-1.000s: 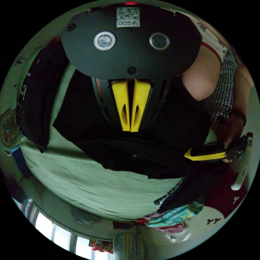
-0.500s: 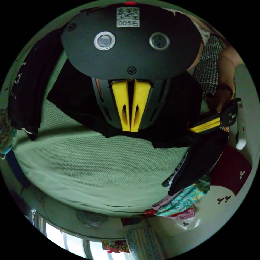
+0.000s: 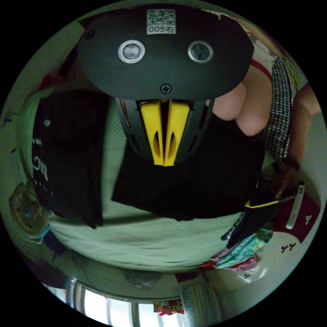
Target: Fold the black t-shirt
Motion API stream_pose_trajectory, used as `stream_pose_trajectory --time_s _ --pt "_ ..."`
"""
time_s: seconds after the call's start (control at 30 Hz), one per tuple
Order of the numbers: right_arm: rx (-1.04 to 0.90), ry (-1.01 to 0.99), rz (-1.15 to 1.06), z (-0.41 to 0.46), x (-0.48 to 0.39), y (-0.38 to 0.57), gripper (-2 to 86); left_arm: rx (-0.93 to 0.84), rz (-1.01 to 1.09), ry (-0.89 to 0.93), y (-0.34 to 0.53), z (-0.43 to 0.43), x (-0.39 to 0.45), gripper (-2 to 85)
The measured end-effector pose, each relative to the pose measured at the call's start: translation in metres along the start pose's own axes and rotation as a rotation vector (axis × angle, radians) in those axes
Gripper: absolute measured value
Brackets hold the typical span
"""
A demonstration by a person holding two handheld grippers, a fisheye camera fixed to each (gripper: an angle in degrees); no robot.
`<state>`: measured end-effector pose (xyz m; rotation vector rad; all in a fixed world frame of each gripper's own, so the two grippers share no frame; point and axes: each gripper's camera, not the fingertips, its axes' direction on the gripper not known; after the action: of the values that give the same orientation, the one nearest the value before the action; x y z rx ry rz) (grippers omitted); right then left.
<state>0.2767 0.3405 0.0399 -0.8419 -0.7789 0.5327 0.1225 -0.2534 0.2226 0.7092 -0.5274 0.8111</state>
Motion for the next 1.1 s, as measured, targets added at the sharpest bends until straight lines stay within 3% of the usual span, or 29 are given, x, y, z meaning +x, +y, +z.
stream_pose_trajectory --time_s 0.27,0.43,0.83,1.1 --pt "0.045 -0.072 0.224 -0.061 0.069 0.091 -1.0 -0.028 0.152 0.131 0.042 -0.021 0.124 -0.1" --pt "0.083 -0.076 0.299 -0.095 0.091 0.129 -1.0 0.051 0.19 0.172 0.067 -0.033 0.219 0.3" --pt "0.153 -0.005 0.317 -0.161 0.138 0.165 -0.7 -0.01 0.347 0.305 0.109 -0.003 0.416 5.1" --pt "0.148 -0.039 0.321 -0.171 0.16 0.165 1.6 -0.111 0.316 0.307 0.128 0.041 0.486 7.6"
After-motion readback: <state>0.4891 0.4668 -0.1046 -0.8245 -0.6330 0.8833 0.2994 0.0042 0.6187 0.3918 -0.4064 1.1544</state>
